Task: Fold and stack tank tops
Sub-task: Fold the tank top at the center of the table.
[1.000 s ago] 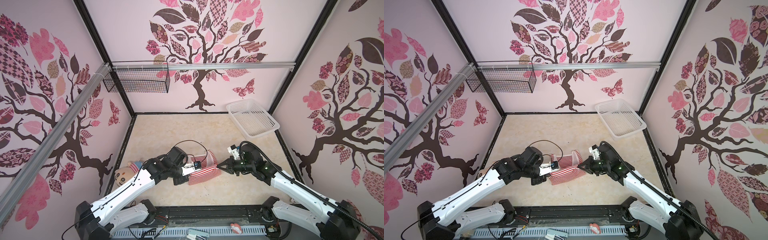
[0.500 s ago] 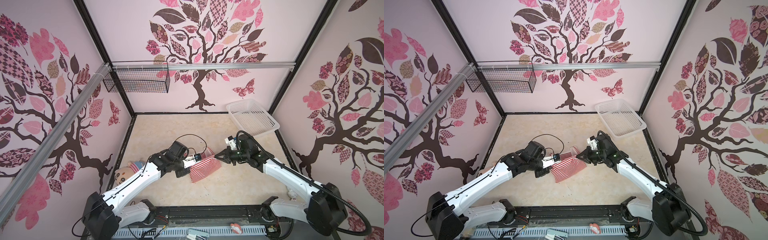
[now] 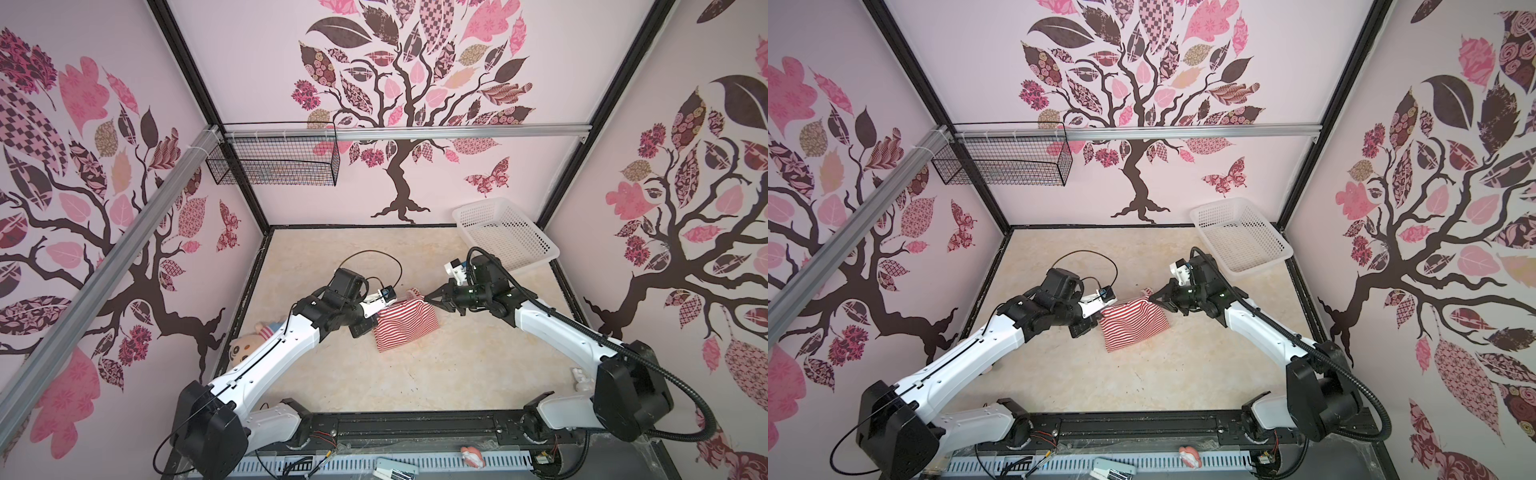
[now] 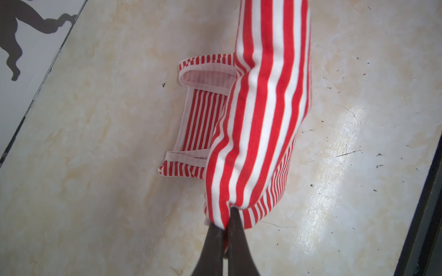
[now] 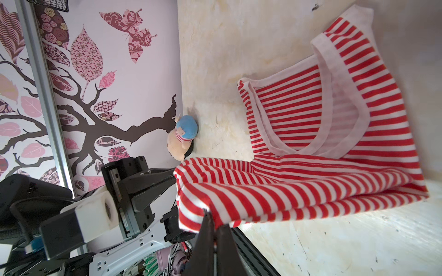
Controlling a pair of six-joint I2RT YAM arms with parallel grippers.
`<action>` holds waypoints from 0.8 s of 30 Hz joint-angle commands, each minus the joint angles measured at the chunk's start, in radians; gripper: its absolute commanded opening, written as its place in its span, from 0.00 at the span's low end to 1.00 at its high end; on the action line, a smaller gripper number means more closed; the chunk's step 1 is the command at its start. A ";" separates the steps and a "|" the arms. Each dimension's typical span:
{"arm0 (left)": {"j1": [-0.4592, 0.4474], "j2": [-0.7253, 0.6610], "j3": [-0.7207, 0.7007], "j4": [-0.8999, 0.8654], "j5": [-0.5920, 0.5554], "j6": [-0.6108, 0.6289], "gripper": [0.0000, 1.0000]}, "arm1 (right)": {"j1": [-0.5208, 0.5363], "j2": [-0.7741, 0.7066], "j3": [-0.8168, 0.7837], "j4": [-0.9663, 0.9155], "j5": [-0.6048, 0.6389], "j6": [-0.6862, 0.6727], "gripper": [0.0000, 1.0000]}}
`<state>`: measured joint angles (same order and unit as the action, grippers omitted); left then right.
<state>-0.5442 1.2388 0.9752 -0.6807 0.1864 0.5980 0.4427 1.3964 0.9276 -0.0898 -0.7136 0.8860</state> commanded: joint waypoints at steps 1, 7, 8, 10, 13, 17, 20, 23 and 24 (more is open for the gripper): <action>0.014 0.025 0.022 0.055 0.027 -0.008 0.00 | -0.006 0.052 0.058 0.040 -0.027 -0.015 0.07; 0.067 0.112 0.039 0.117 0.042 -0.022 0.00 | -0.027 0.159 0.107 0.086 -0.051 -0.012 0.07; 0.082 0.126 0.047 0.119 0.049 -0.026 0.00 | -0.032 0.178 0.118 0.089 -0.054 -0.015 0.07; 0.110 0.148 0.061 0.128 0.068 -0.032 0.00 | -0.043 0.213 0.141 0.096 -0.067 -0.015 0.07; 0.147 0.177 0.074 0.147 0.080 -0.036 0.00 | -0.058 0.261 0.178 0.107 -0.079 -0.015 0.07; 0.188 0.227 0.088 0.172 0.104 -0.035 0.00 | -0.071 0.332 0.229 0.119 -0.093 -0.017 0.07; 0.218 0.294 0.118 0.165 0.118 -0.024 0.00 | -0.073 0.392 0.255 0.146 -0.107 -0.006 0.08; 0.254 0.359 0.148 0.169 0.154 -0.026 0.00 | -0.077 0.458 0.284 0.166 -0.116 0.001 0.09; 0.266 0.381 0.160 0.174 0.167 -0.028 0.00 | -0.081 0.482 0.294 0.175 -0.122 0.004 0.09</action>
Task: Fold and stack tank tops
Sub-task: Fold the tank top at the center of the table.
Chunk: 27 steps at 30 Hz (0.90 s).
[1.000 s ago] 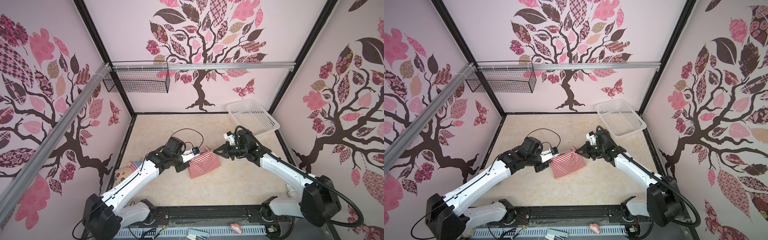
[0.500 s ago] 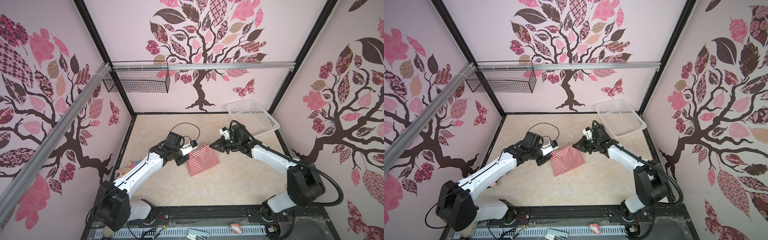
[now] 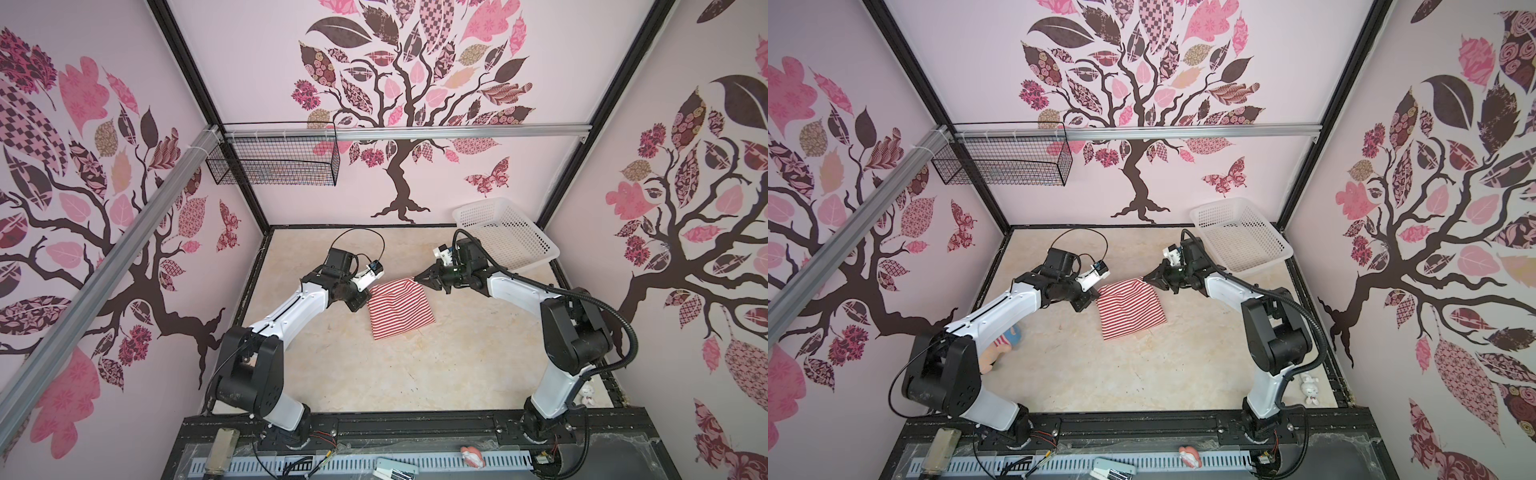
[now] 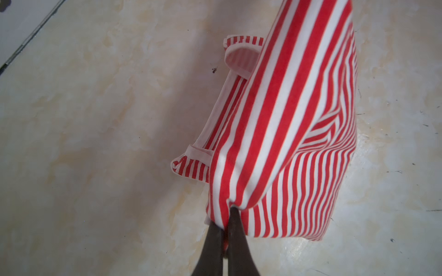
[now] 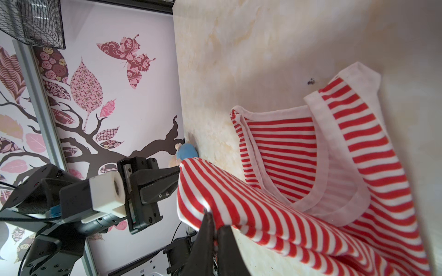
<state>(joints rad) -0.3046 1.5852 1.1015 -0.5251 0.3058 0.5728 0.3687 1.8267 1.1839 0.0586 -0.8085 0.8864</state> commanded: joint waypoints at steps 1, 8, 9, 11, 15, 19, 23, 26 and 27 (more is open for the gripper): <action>0.036 0.057 0.045 0.022 0.058 -0.002 0.01 | -0.010 0.072 0.047 0.037 -0.030 0.008 0.09; 0.053 0.180 0.125 0.040 0.067 -0.011 0.05 | -0.041 0.202 0.118 0.080 -0.054 0.032 0.09; 0.053 0.199 0.136 0.040 0.068 -0.011 0.05 | -0.045 0.216 0.128 0.084 -0.059 0.034 0.09; 0.055 0.234 0.162 0.043 0.063 -0.017 0.06 | -0.050 0.238 0.148 0.086 -0.063 0.033 0.09; 0.059 0.310 0.234 0.030 0.056 -0.041 0.08 | -0.061 0.273 0.184 0.060 -0.052 0.022 0.09; 0.061 0.376 0.297 0.014 0.018 -0.058 0.09 | -0.065 0.318 0.225 0.035 -0.046 0.013 0.10; 0.065 0.406 0.318 0.015 0.004 -0.060 0.09 | -0.066 0.355 0.257 0.023 -0.045 0.009 0.13; 0.064 0.426 0.333 0.024 -0.011 -0.064 0.13 | -0.076 0.376 0.269 0.008 -0.032 0.006 0.13; 0.065 0.431 0.340 0.028 -0.017 -0.070 0.15 | -0.077 0.379 0.269 0.008 -0.028 0.006 0.13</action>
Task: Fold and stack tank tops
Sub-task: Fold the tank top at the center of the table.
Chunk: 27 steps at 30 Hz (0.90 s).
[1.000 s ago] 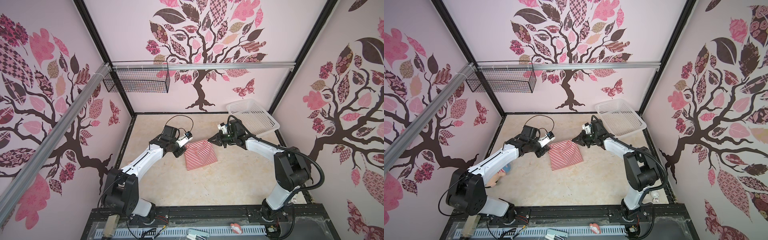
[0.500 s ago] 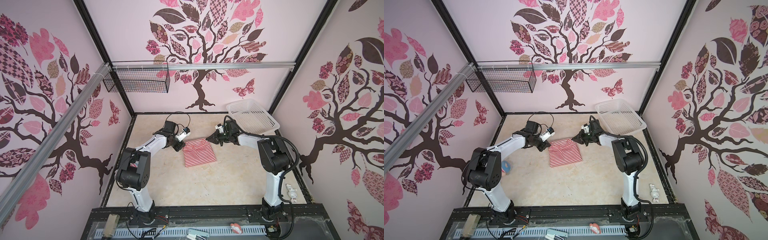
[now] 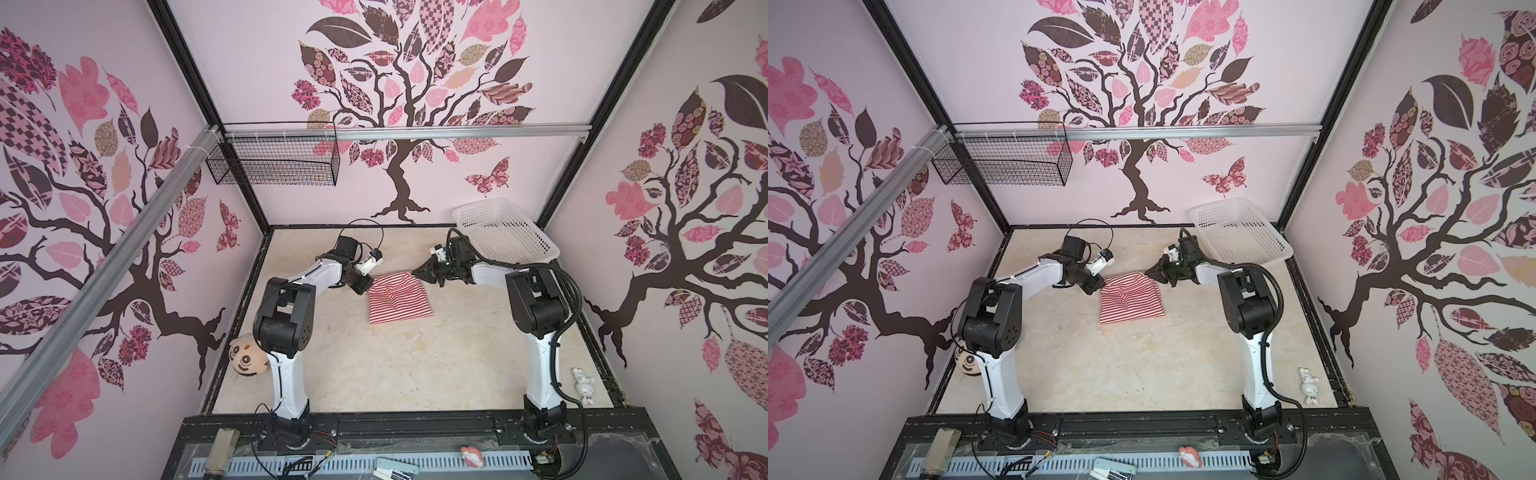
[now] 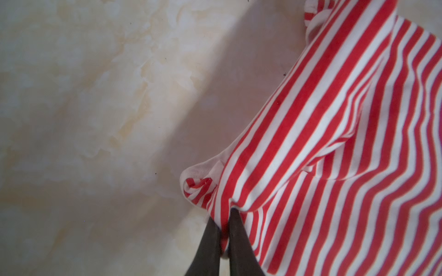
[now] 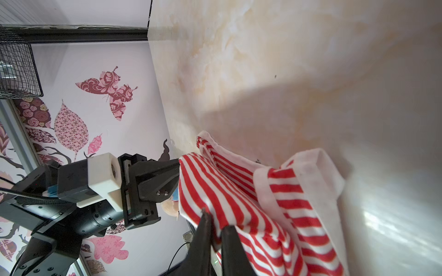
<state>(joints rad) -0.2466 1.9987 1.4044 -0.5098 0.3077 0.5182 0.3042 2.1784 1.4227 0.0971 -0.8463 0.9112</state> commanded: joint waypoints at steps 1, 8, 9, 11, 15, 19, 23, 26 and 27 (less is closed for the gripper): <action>0.007 0.022 0.042 0.016 -0.021 -0.019 0.16 | -0.014 0.030 0.030 -0.033 0.016 -0.021 0.13; 0.011 0.028 0.058 0.077 -0.051 -0.071 0.27 | -0.019 0.046 0.048 -0.044 0.034 -0.020 0.14; 0.010 0.027 0.065 0.079 -0.059 -0.078 0.28 | -0.022 0.045 0.048 -0.054 0.042 -0.021 0.14; 0.012 0.023 0.071 0.090 -0.077 -0.091 0.29 | -0.027 0.039 0.037 -0.048 0.053 -0.016 0.14; 0.010 0.003 0.077 0.110 -0.113 -0.120 0.29 | -0.028 0.041 0.035 -0.026 0.049 0.008 0.15; 0.010 -0.068 0.024 0.125 -0.118 -0.132 0.29 | -0.027 0.002 -0.004 0.030 0.038 0.040 0.15; 0.010 -0.146 -0.053 0.140 -0.079 -0.138 0.29 | -0.028 -0.043 -0.039 0.053 0.038 0.058 0.15; 0.008 -0.166 -0.077 0.136 -0.071 -0.138 0.29 | -0.030 -0.072 -0.078 0.103 0.044 0.093 0.14; 0.007 -0.167 -0.081 0.135 -0.070 -0.139 0.30 | -0.031 -0.078 -0.085 0.104 0.054 0.095 0.13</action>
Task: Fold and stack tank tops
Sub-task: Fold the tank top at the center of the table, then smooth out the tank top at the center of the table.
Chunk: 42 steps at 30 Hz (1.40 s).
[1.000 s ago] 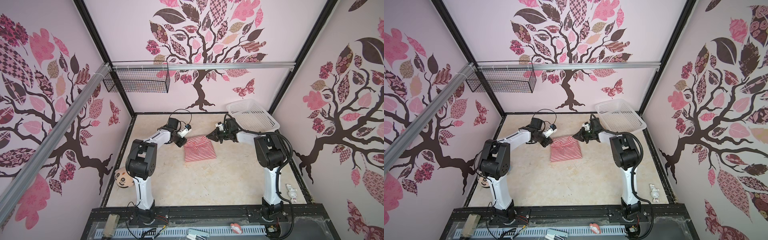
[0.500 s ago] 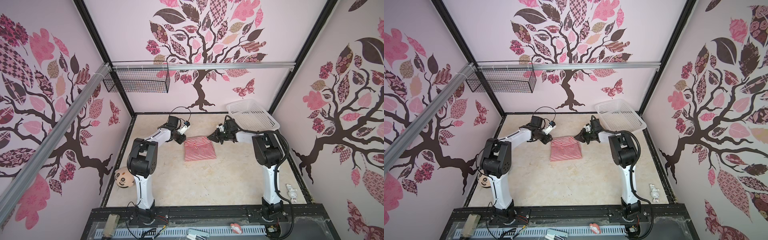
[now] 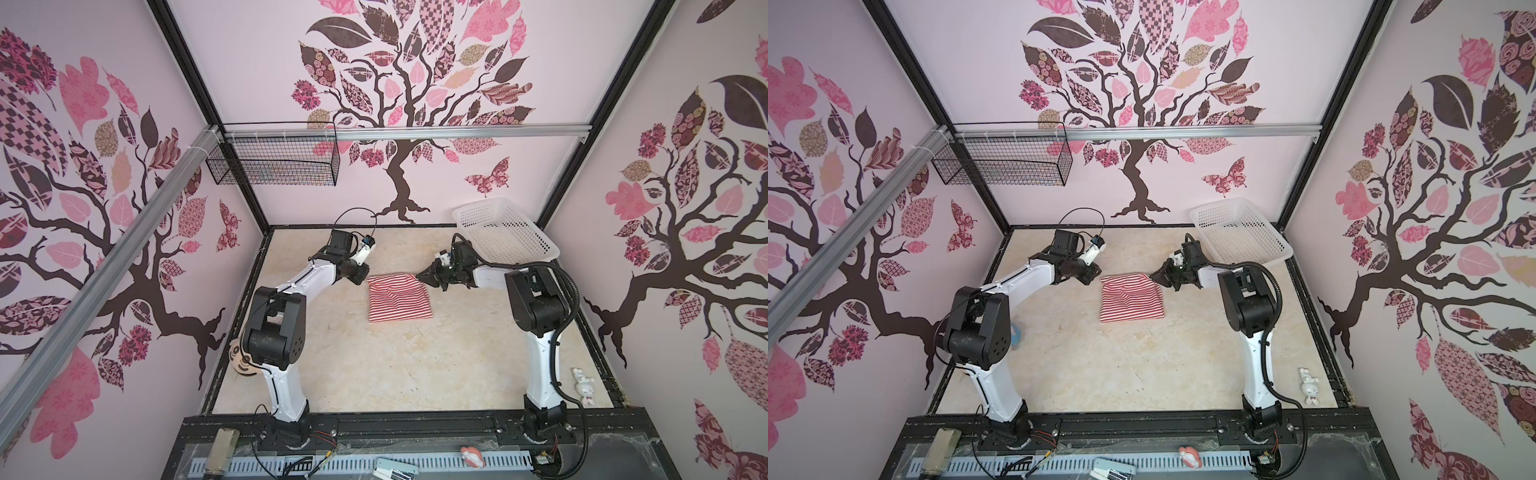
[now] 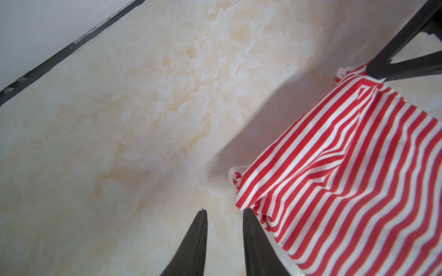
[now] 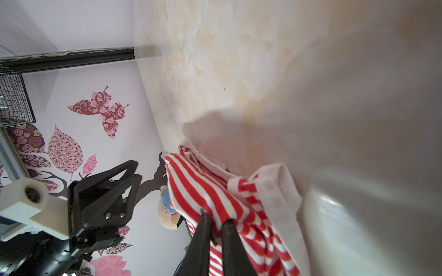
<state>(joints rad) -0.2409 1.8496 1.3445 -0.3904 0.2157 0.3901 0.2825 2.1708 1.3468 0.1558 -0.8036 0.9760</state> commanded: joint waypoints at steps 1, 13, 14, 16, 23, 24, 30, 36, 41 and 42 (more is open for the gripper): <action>0.002 -0.017 -0.025 0.013 0.023 -0.010 0.29 | -0.009 -0.069 -0.011 0.048 0.015 0.031 0.13; -0.020 -0.008 -0.032 0.005 0.047 -0.024 0.29 | -0.022 -0.097 -0.044 0.090 0.012 0.064 0.09; -0.022 -0.007 -0.031 0.004 0.047 -0.026 0.29 | -0.024 -0.103 -0.050 0.095 0.009 0.068 0.09; -0.027 -0.006 -0.031 0.005 0.052 -0.028 0.29 | -0.025 -0.113 -0.066 0.116 0.002 0.077 0.08; -0.059 0.011 -0.036 0.008 0.049 -0.023 0.29 | -0.040 -0.115 -0.098 0.097 0.026 0.056 0.05; -0.063 0.015 -0.035 0.008 0.049 -0.024 0.29 | -0.042 -0.106 -0.105 0.110 0.027 0.062 0.05; -0.098 0.050 -0.025 0.000 0.033 -0.013 0.30 | -0.052 -0.049 -0.077 0.080 0.055 0.062 0.09; -0.109 0.066 -0.033 -0.013 0.031 -0.017 0.29 | -0.062 -0.039 -0.073 0.063 0.068 0.063 0.57; -0.106 0.035 -0.064 0.002 0.012 -0.022 0.29 | -0.048 -0.165 -0.078 0.006 0.117 -0.050 0.65; -0.106 0.028 -0.070 0.001 0.014 -0.020 0.29 | -0.037 -0.194 -0.065 -0.040 0.139 -0.092 0.65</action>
<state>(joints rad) -0.3485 1.9072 1.2995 -0.3931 0.2348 0.3687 0.2317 2.0880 1.2491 0.1925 -0.7094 0.9844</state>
